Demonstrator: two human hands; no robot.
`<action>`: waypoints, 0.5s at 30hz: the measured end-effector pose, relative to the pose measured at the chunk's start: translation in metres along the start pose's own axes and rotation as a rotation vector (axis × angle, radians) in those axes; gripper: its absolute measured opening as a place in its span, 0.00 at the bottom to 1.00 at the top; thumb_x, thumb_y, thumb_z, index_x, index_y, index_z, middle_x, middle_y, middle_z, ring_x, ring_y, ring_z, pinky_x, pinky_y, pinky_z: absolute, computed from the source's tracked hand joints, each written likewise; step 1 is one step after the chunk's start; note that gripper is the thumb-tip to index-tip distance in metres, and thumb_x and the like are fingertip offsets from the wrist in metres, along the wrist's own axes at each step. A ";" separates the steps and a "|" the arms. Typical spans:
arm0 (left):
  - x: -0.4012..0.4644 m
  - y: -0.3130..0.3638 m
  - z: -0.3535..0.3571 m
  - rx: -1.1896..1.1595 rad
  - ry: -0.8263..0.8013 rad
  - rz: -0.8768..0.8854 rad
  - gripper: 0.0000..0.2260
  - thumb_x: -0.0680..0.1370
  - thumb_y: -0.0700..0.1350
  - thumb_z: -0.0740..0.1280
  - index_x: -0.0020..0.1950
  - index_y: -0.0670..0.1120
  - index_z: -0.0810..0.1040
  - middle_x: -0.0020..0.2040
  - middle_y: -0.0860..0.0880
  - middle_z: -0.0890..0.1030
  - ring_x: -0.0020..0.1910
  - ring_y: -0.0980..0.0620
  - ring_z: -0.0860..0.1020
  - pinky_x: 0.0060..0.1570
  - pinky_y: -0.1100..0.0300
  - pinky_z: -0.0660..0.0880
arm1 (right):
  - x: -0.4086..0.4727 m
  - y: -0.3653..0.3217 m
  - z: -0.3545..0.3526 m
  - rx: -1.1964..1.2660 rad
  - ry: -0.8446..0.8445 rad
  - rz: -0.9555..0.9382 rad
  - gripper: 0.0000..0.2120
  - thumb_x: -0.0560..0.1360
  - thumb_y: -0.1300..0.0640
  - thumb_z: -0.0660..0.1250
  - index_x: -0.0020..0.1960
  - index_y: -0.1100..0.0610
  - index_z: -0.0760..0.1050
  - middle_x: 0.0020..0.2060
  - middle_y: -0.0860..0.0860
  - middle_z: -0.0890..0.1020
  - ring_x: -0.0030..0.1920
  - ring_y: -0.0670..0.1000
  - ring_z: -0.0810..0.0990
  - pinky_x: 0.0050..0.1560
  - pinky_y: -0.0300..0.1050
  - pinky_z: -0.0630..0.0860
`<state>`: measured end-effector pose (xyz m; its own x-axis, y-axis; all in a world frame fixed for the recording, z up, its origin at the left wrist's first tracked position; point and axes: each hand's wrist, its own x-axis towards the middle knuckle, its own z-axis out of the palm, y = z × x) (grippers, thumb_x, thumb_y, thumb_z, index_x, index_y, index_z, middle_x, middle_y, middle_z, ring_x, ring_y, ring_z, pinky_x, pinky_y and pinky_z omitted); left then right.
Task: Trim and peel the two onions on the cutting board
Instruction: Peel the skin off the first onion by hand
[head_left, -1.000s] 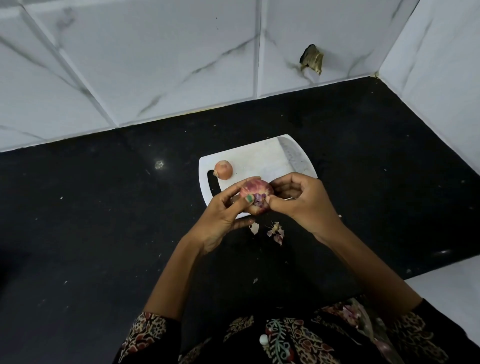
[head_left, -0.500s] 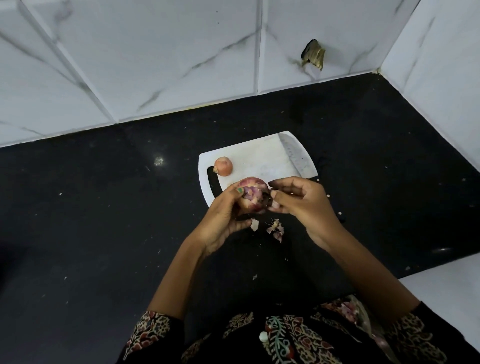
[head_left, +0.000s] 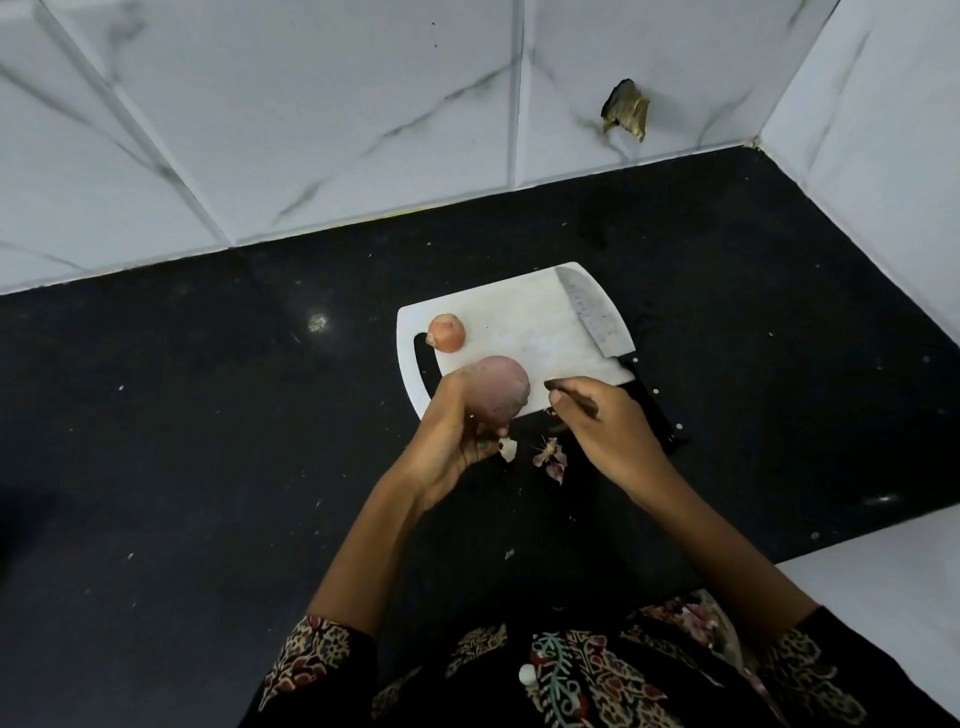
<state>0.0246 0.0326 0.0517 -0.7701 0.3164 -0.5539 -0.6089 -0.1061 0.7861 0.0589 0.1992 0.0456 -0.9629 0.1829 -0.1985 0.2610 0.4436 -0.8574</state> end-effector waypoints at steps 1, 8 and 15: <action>0.000 -0.001 0.001 0.020 0.009 0.001 0.21 0.81 0.53 0.55 0.67 0.40 0.69 0.51 0.41 0.76 0.32 0.55 0.74 0.31 0.64 0.73 | -0.001 -0.006 -0.001 0.027 0.004 -0.018 0.12 0.78 0.55 0.64 0.59 0.56 0.79 0.49 0.44 0.82 0.53 0.44 0.79 0.56 0.43 0.76; -0.007 0.002 0.006 0.133 -0.018 0.082 0.10 0.82 0.50 0.56 0.58 0.47 0.72 0.43 0.50 0.77 0.32 0.60 0.76 0.34 0.64 0.73 | -0.005 -0.040 -0.006 0.089 -0.039 -0.148 0.14 0.71 0.55 0.73 0.57 0.54 0.79 0.46 0.40 0.81 0.49 0.40 0.81 0.44 0.34 0.80; -0.008 0.002 0.007 0.199 -0.035 0.127 0.07 0.83 0.49 0.56 0.53 0.53 0.73 0.38 0.56 0.78 0.32 0.62 0.75 0.36 0.63 0.68 | -0.004 -0.042 -0.004 -0.017 0.005 -0.194 0.11 0.67 0.58 0.75 0.49 0.56 0.81 0.39 0.46 0.83 0.39 0.43 0.82 0.41 0.37 0.80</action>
<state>0.0307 0.0367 0.0600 -0.8290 0.3447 -0.4404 -0.4558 0.0396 0.8892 0.0525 0.1832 0.0842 -0.9949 0.0967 -0.0275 0.0713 0.4859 -0.8711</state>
